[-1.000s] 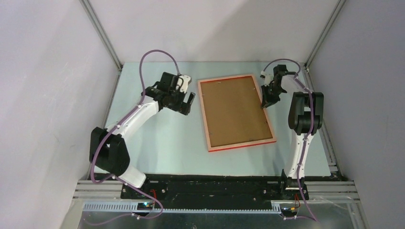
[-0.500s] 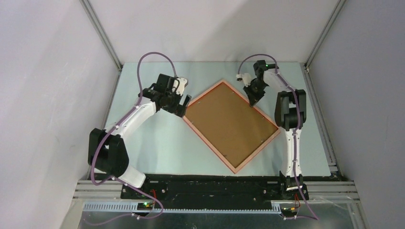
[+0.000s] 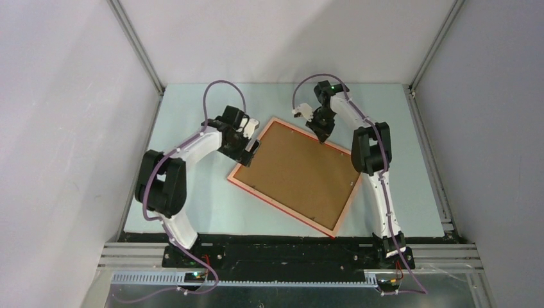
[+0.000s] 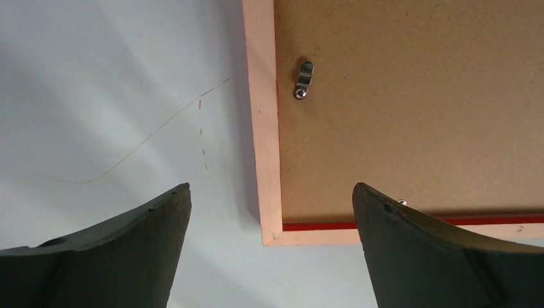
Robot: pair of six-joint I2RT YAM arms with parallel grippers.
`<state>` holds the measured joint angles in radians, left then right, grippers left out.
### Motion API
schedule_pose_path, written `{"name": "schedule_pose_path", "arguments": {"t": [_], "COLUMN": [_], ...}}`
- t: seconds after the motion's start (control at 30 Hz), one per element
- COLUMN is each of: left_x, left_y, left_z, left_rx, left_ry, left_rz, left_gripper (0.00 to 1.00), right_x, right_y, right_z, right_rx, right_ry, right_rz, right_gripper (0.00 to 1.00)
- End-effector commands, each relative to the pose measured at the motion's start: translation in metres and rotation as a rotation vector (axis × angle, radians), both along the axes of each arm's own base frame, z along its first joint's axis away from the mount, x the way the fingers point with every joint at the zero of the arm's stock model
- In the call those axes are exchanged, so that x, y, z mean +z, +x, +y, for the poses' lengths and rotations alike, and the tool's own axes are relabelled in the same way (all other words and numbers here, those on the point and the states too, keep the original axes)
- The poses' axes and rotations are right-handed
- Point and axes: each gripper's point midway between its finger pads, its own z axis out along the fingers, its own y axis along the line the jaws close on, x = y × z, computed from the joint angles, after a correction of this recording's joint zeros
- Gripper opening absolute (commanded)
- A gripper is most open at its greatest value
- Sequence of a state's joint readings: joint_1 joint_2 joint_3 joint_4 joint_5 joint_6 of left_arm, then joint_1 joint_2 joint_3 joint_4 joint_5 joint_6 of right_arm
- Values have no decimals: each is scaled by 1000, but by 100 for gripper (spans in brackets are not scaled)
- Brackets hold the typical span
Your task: Put the photo into the frame
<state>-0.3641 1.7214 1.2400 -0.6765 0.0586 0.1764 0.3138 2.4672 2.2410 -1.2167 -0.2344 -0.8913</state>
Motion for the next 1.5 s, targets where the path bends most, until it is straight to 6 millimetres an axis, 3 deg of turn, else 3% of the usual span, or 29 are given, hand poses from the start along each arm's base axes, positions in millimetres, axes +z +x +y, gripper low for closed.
{"name": "schedule_pose_path", "arguments": {"t": [0.0,0.27,0.5,0.67,0.73,0.87,1.3,1.47], "left_x": [1,-19,-26,-35,-35,-36,-38,-39], "left_y": [9,18,37,43,47,52,54,50], "left_z": [-7,-15,-24,-30,-33,-36,-32,-30], "left_rx": [-49,-20,32,54,62,75,115,122], "left_ry": [-19,-32,-50,-71,-81,-84,-69,-69], "left_rz": [-1,55,62,80,76,69,57,61], "left_gripper": [100,100,95,86,80,69,51,46], "right_x": [-9,-16,-11,3,9,19,48,63], "right_y": [30,42,52,54,54,50,30,25], "right_z": [6,19,16,14,13,9,-6,-14], "right_rx": [167,250,215,130,95,16,-140,-241], "right_ry": [-50,-66,-70,-4,20,60,157,215], "right_rz": [-108,-167,-197,-211,-215,-210,-186,-168], "right_gripper": [0,0,0,16,27,40,47,56]}}
